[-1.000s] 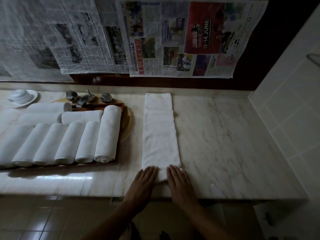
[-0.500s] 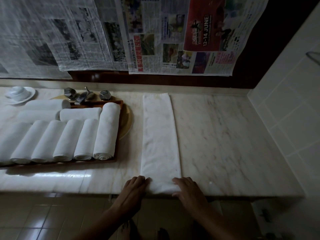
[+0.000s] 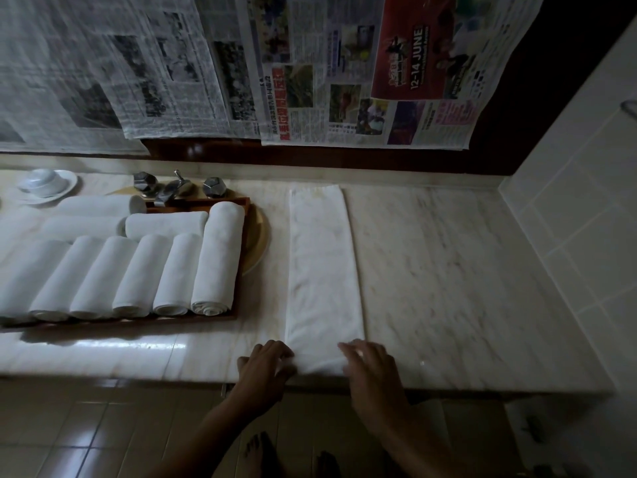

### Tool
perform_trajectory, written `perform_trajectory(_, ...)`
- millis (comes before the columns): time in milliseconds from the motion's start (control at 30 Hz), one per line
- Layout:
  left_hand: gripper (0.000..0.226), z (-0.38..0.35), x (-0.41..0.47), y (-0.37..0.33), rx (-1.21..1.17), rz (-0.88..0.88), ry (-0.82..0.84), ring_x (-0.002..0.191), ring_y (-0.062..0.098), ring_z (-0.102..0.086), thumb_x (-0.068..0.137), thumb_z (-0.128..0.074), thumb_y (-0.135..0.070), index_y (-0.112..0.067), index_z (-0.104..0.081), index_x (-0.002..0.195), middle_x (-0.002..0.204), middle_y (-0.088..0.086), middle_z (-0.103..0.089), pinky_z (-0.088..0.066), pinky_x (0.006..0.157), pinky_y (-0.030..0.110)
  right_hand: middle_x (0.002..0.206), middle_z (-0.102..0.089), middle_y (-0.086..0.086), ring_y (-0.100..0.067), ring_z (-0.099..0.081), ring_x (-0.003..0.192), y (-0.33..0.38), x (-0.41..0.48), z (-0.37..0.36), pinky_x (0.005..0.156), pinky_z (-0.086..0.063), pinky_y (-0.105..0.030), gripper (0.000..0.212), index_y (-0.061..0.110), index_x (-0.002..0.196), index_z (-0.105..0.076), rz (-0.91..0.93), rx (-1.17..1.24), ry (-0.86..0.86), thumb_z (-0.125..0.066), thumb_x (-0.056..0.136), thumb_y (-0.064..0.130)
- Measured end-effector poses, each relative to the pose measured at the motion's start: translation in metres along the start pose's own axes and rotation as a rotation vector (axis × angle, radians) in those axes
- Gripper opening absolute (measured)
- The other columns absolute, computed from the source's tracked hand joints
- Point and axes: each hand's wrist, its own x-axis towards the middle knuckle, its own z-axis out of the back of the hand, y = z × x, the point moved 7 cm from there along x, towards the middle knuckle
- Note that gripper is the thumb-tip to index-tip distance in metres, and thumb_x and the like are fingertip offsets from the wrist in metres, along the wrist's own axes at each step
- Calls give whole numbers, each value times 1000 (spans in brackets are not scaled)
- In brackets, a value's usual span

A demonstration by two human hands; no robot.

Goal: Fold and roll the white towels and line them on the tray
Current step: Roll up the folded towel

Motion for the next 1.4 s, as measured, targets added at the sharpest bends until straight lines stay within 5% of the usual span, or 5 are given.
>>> perform_trajectory(200,8,11,14,-7,134,9,-55,107,9,-46,102,-53,-36,-35,-58,108,119,-13,-55,-35,96,36,157,-44,-16,-38,-41,144,26,-31,-21,110,-31,-57,60,10,149,-50,170,-192,42,-43,90,18)
perform_trajectory(433,97,-50,-19,-46,459,-286,-54,145,32,-43,60,-71,-12,-10,-41,152,156,12,-46,-29,117,50,168,-21,-13,-36,-19,155,17,-11,-29,119,-16,-55,81,10,160,-27,170,-140,94,-58,86,10)
perform_trajectory(600,94,-54,1,-40,589,-308,-48,154,33,-20,73,-65,-12,-7,-27,159,166,16,-23,-11,124,50,161,-36,-17,-35,-36,148,10,20,-30,116,-23,-52,71,8,154,-42,205,-222,184,-55,85,19)
perform_trajectory(867,116,-36,23,-23,549,-445,118,125,25,-61,49,-95,-27,-8,-40,149,140,11,-59,-48,108,38,127,-68,-14,-29,-70,110,6,30,-16,92,-58,-39,80,5,131,-66,228,-189,290,-85,53,4)
perform_trajectory(1400,44,-14,-8,14,28,-241,140,100,0,-52,94,-67,-24,-42,-46,128,117,-21,-51,-47,82,20,121,-55,13,-4,-53,110,-22,11,6,96,-47,-27,27,29,118,-59,-14,295,440,-65,94,39)
